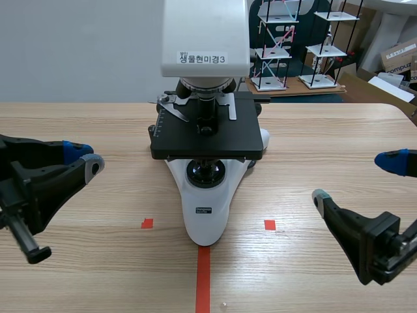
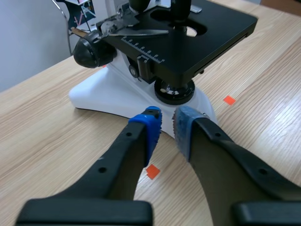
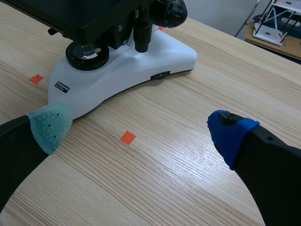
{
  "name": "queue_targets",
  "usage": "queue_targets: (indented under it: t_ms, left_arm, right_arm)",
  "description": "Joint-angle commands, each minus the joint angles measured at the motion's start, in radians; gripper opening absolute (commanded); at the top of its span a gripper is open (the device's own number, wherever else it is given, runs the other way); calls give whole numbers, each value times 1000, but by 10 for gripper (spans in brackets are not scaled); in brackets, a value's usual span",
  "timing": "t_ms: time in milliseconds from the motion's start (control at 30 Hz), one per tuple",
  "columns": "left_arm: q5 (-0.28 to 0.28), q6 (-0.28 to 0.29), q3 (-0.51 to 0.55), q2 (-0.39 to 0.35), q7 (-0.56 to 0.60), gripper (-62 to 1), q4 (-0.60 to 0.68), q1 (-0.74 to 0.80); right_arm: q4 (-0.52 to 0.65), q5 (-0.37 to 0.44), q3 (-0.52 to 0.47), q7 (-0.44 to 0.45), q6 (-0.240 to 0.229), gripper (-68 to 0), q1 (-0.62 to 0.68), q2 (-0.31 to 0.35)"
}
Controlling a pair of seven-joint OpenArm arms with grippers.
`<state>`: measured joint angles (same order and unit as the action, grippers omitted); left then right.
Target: Point at the stage clip
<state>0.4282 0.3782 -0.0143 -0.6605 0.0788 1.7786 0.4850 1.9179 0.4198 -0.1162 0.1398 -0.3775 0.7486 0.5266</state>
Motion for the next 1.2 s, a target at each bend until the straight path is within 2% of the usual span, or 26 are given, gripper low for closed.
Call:
queue_targets:
  t_ms: [0,167,333,467,633,833,1167]
  left_arm:
    - [19,2,-26,-10,17,-556,-27,-49]
    - [60,3,-122,-39,29,-568,-160,-219]
    - [68,2,-219,-39,37,-568,-286,-393]
    - [106,2,-294,-38,45,-568,-361,-516]
    - [110,2,-375,-32,62,-568,-426,-632]
    - [130,2,-430,-13,58,-568,-481,-715]
    - [130,14,-435,15,59,-568,-491,-724]
  right_arm:
    - [8,11,-6,12,4,-37,2,11]
    - [8,11,-6,13,4,-37,2,11]
    - [8,11,-6,13,4,-37,2,11]
    - [8,11,-6,13,4,-37,2,11]
    - [8,11,-6,13,4,-37,2,11]
    - [8,11,-6,13,4,-37,2,11]
    - [8,11,-6,15,4,-37,2,11]
